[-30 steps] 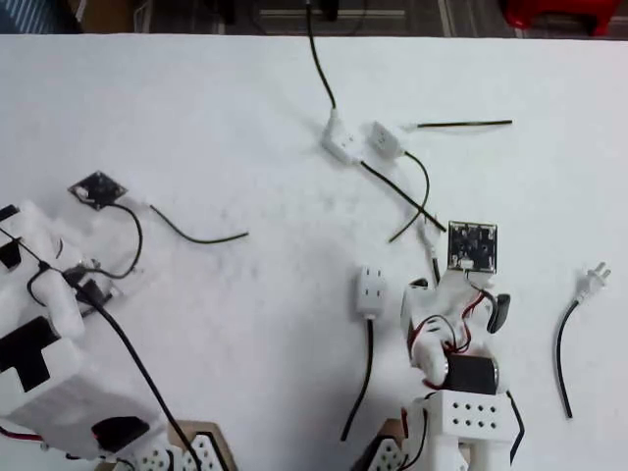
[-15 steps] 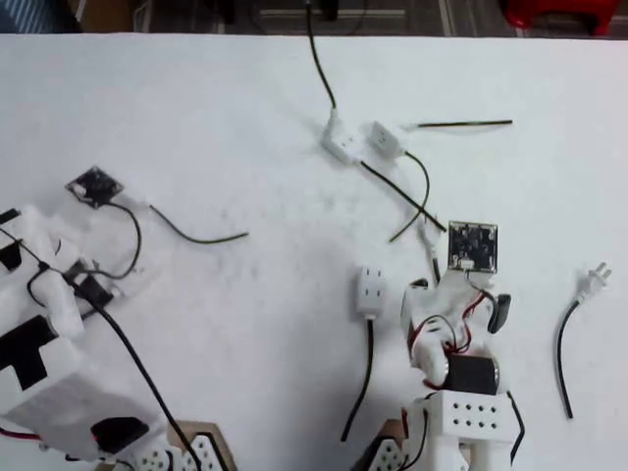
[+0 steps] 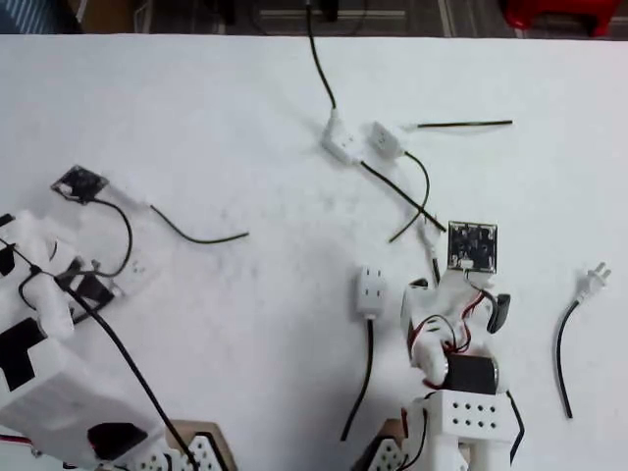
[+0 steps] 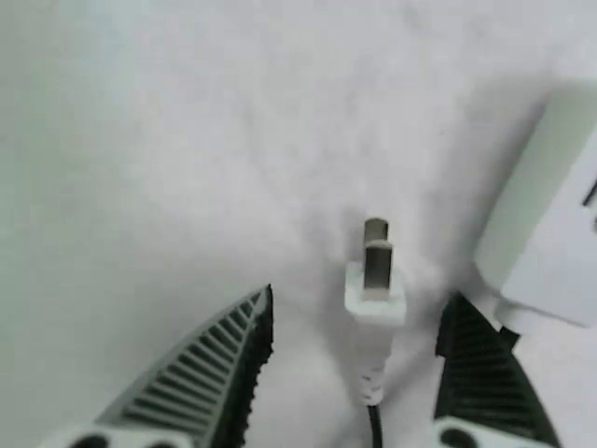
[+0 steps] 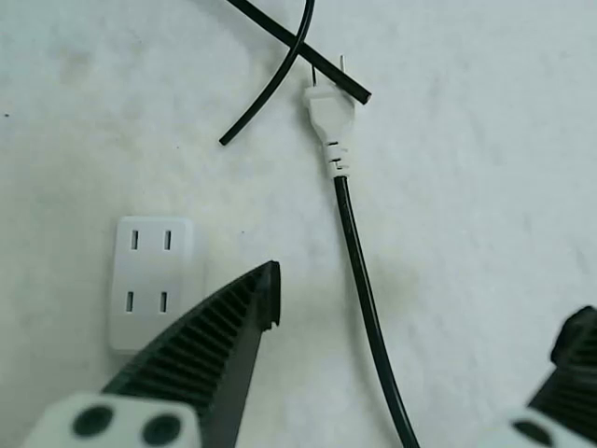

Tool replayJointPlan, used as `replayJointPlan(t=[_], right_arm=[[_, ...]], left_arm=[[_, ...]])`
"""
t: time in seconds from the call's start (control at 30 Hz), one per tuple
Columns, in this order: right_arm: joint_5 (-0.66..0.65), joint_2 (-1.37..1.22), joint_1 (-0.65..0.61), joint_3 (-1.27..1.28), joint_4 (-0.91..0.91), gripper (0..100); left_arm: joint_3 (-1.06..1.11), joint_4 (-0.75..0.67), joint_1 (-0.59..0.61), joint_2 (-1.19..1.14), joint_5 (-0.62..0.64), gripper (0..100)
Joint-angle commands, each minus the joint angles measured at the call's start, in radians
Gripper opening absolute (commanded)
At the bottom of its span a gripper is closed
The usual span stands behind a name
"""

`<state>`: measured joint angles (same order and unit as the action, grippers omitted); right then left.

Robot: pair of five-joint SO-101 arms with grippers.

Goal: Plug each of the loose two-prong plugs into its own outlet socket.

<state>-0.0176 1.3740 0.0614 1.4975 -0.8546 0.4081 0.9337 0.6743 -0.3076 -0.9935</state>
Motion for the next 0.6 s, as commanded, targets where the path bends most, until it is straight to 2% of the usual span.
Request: replayJointPlan(t=[0.0, 0.13, 0.2, 0.57], right_arm=[[-0.011, 0.016, -0.004, -0.006, 0.019, 44.0], [-0.011, 0.016, -0.004, 0.009, 0.054, 44.0], [-0.011, 0.016, -0.004, 0.011, 0.059, 44.0], [-0.011, 0.016, -0.004, 0.011, 0.059, 44.0]], left_arm=[[-0.029, -0.012, -0.027, -0.028, 0.074, 21], [-0.025, -0.012, -0.054, -0.028, 0.132, 7], [-0.031, -0.014, -0.065, -0.028, 0.181, 3], [-0.032, -0.021, -0.068, -0.035, 0.207, 5]])
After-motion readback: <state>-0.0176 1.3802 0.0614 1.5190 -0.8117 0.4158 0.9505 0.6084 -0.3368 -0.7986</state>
